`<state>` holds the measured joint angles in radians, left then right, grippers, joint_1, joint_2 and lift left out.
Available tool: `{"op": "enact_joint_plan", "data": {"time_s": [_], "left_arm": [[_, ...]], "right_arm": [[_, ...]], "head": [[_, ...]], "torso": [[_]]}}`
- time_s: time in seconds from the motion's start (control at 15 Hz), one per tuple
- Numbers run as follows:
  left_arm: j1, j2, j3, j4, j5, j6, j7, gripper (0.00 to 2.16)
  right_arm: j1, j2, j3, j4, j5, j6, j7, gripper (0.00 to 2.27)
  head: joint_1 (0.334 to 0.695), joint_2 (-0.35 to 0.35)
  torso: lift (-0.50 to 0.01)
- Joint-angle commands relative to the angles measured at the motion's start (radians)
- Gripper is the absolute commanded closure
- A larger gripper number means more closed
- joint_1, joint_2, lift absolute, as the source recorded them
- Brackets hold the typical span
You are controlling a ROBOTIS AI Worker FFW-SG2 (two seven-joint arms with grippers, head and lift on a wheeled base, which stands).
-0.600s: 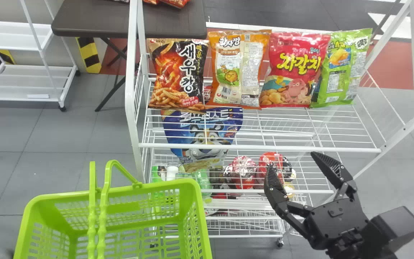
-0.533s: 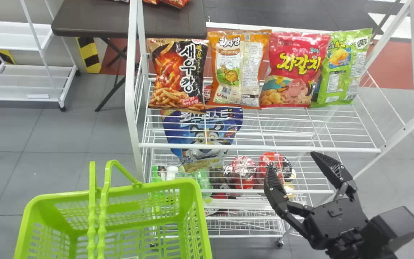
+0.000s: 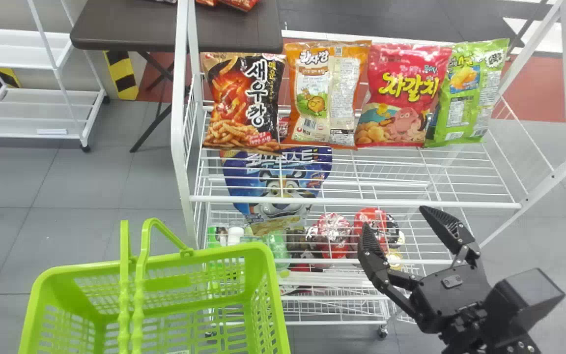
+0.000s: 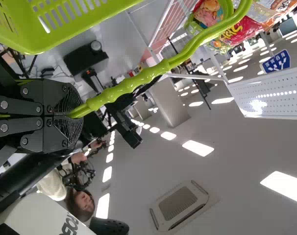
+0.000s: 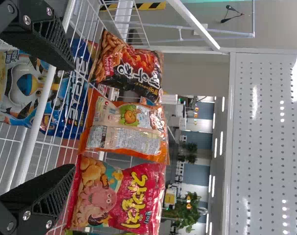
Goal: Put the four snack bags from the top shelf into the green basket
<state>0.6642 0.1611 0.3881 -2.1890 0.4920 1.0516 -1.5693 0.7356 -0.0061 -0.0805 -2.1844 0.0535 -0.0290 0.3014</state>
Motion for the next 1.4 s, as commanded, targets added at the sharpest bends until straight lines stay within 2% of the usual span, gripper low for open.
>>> {"op": "enact_joint_plan", "data": {"time_s": [0.0,0.2,0.6,0.73,1.0,1.33], "left_arm": [[0.000,0.000,0.000,0.000,-0.001,0.000,-0.011,2.15],[-0.002,0.000,0.000,0.002,-0.001,0.000,-0.011,2.15],[-0.002,0.012,0.005,0.025,0.014,-0.021,-0.011,2.15],[-0.008,0.021,0.005,0.038,0.023,-0.025,-0.011,2.15],[-0.012,0.034,0.005,0.052,0.037,-0.037,-0.011,2.15],[-0.009,0.038,0.005,0.057,0.045,-0.046,-0.011,2.15]], "right_arm": [[-0.053,0.007,0.018,0.021,0.003,0.047,-0.005,0.11],[-0.197,0.007,0.068,0.095,0.019,0.151,-0.042,0.11],[-0.545,0.007,0.176,0.311,0.011,0.354,-0.076,0.11],[-0.637,0.007,0.192,0.393,-0.014,0.378,-0.076,0.11],[-0.809,0.007,0.234,0.591,-0.155,0.390,-0.070,0.11],[-0.972,0.007,0.324,0.790,-0.216,0.369,-0.085,0.10]], "head": [[0.695,-0.119],[0.695,-0.104],[0.695,0.003],[0.695,0.028],[0.695,0.079],[0.695,0.144]], "torso": [[-0.004],[-0.004],[-0.004],[-0.004],[-0.004],[-0.004]]}}
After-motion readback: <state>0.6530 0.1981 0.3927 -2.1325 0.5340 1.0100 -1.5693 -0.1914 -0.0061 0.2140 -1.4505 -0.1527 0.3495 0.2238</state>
